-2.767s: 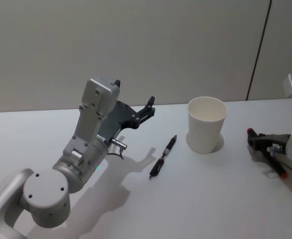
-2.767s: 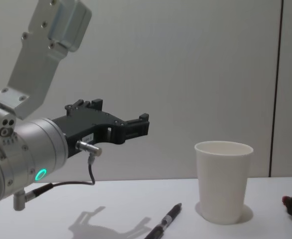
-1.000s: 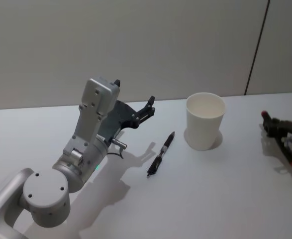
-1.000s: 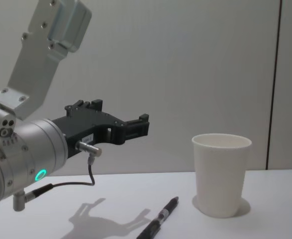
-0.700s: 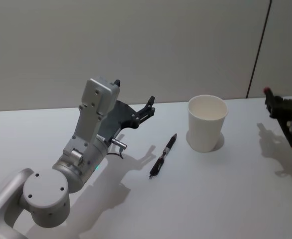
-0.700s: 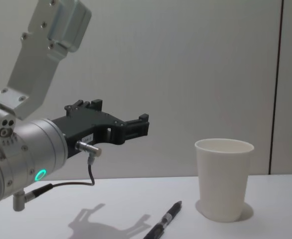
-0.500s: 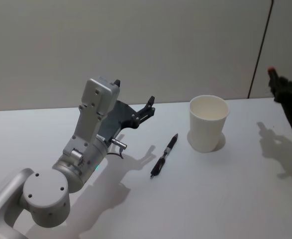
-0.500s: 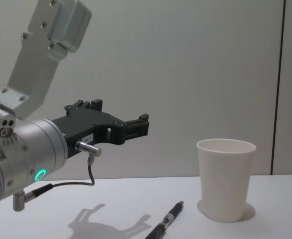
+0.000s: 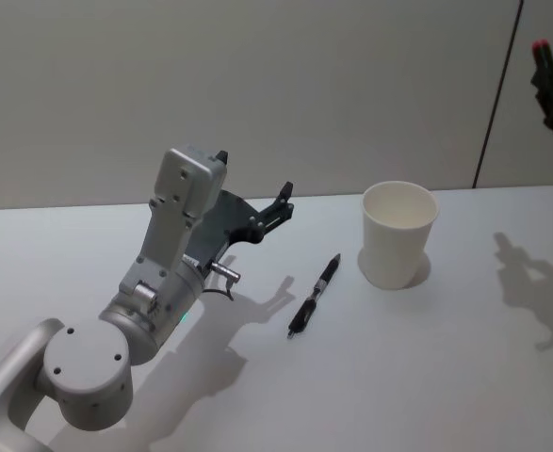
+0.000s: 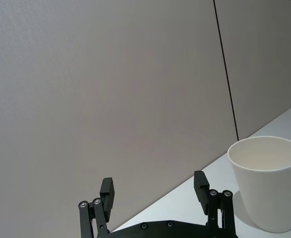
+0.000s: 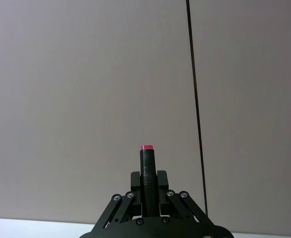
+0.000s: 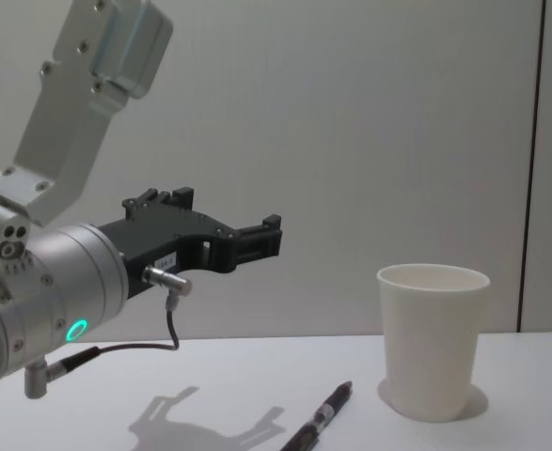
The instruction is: Place the pen into the pen holder.
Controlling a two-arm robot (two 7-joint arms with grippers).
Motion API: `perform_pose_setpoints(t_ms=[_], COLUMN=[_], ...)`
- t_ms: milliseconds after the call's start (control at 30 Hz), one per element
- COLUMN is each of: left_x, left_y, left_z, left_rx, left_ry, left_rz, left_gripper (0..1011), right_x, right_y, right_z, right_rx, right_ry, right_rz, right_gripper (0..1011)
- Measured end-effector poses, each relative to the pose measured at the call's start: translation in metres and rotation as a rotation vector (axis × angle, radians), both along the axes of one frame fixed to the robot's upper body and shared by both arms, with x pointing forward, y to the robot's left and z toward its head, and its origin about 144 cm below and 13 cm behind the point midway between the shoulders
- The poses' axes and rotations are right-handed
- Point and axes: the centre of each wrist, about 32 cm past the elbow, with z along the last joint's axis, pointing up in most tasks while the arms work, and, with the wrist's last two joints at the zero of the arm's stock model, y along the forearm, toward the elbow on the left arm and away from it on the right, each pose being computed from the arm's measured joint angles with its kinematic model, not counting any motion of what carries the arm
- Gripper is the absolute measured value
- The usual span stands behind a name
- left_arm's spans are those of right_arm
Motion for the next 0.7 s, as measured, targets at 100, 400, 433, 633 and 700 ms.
perform_pose_setpoints(t_ms=[100, 400, 433, 633, 700], left_x=[0.0, 0.0, 0.0, 0.0, 0.0], left_y=[0.0, 0.0, 0.0, 0.0, 0.0], left_z=[0.0, 0.0, 0.0, 0.0, 0.0], left_rx=[0.0, 0.0, 0.0, 0.0, 0.0], left_ry=[0.0, 0.0, 0.0, 0.0, 0.0], left_rz=[0.0, 0.0, 0.0, 0.0, 0.0], left_gripper=[1001, 1001, 1001, 1001, 1001], right_x=[0.0, 0.008, 0.011, 0.023, 0.029], right_y=[0.003, 0.019, 0.023, 0.04, 0.048], right_z=[-0.001, -0.024, -0.03, -0.048, -0.055], right_rx=[0.008, 0.001, -0.001, -0.003, 0.001], right_ry=[-0.029, -0.056, -0.066, -0.11, -0.136], right_rz=[0.003, 0.005, 0.004, 0.007, 0.01], right_gripper=[177, 177, 178, 177, 177])
